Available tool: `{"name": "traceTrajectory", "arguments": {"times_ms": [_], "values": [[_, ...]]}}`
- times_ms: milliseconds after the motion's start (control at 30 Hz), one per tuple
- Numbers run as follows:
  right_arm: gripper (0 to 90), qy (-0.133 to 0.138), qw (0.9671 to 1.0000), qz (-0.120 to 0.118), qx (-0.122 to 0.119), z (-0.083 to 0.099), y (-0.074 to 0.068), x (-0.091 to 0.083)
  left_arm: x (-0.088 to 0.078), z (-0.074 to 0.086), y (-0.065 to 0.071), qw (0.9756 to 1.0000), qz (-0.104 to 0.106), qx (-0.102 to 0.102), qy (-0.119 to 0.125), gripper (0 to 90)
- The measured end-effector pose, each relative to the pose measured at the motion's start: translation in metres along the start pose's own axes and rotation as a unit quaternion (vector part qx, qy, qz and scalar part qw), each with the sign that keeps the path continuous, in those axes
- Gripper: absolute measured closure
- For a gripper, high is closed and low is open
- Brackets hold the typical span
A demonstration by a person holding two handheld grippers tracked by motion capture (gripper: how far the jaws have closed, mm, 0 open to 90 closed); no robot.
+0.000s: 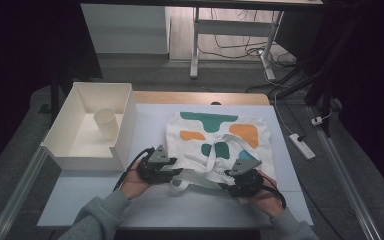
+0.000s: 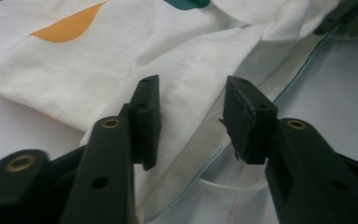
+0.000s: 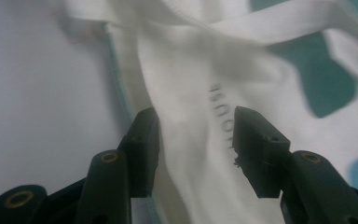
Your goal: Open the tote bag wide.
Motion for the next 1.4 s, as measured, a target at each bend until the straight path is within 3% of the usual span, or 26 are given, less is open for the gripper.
{"name": "traceTrajectory", "arguments": {"times_ms": [100, 367, 533, 667, 800, 867, 1067, 1100, 1200, 1267, 1300, 1400], "values": [[53.8, 0.009, 0.9997, 0.020, 0.007, 0.000, 0.007, -0.004, 0.001, 0.001, -0.001, 1.0000, 0.003, -0.001, -0.004, 66.0], [59.8, -0.030, 0.9995, 0.002, 0.006, 0.014, 0.004, 0.006, 0.002, 0.003, -0.003, 0.9999, 0.006, -0.004, -0.016, 81.5], [85.5, -0.032, 0.9995, -0.006, -0.004, 0.013, 0.002, 0.009, 0.004, 0.004, -0.002, 0.9998, 0.009, -0.002, -0.019, 88.2], [87.6, -0.024, 0.9997, -0.004, -0.002, 0.012, 0.004, 0.008, 0.004, 0.004, -0.002, 0.9998, 0.007, -0.002, -0.019, 88.2], [88.1, -0.009, 0.9999, 0.001, 0.010, 0.010, 0.009, 0.003, 0.001, 0.003, 0.001, 0.9998, 0.012, 0.007, -0.012, 65.3], [88.2, 0.000, 0.9998, 0.005, 0.018, 0.009, 0.011, 0.000, 0.001, 0.003, 0.001, 0.9998, 0.000, 0.018, -0.010, 52.2], [88.3, 0.021, 0.9989, 0.018, 0.037, 0.006, 0.020, -0.010, 0.009, 0.004, 0.000, 0.9990, -0.027, 0.032, -0.016, 40.4], [88.3, 0.028, 0.9985, 0.023, 0.040, 0.005, 0.022, -0.012, 0.013, 0.005, -0.002, 0.9980, -0.046, 0.040, -0.019, 39.4], [88.4, 0.041, 0.9972, 0.028, 0.056, 0.003, 0.027, -0.017, 0.017, 0.005, -0.004, 0.9975, -0.054, 0.042, -0.019, 39.3], [88.3, 0.045, 0.9965, 0.029, 0.064, 0.002, 0.030, -0.019, 0.019, 0.004, -0.007, 0.9963, -0.071, 0.047, -0.014, 50.7], [88.4, 0.045, 0.9966, 0.029, 0.063, 0.002, 0.030, -0.019, 0.019, 0.004, -0.008, 0.9959, -0.074, 0.050, -0.015, 52.3], [88.3, 0.044, 0.9968, 0.029, 0.060, 0.001, 0.029, -0.018, 0.020, 0.005, -0.012, 0.9960, -0.072, 0.051, -0.017, 59.0]]}}
Point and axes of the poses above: each handheld gripper's, and its own axes: x roughly forward along the jaws, z roughly out of its underside, y roughly to its right, the point moved 9 cm from there along x, roughly forward along the jaws, and after that the axes turned 14 degrees about -x, right-handed, at the moved point
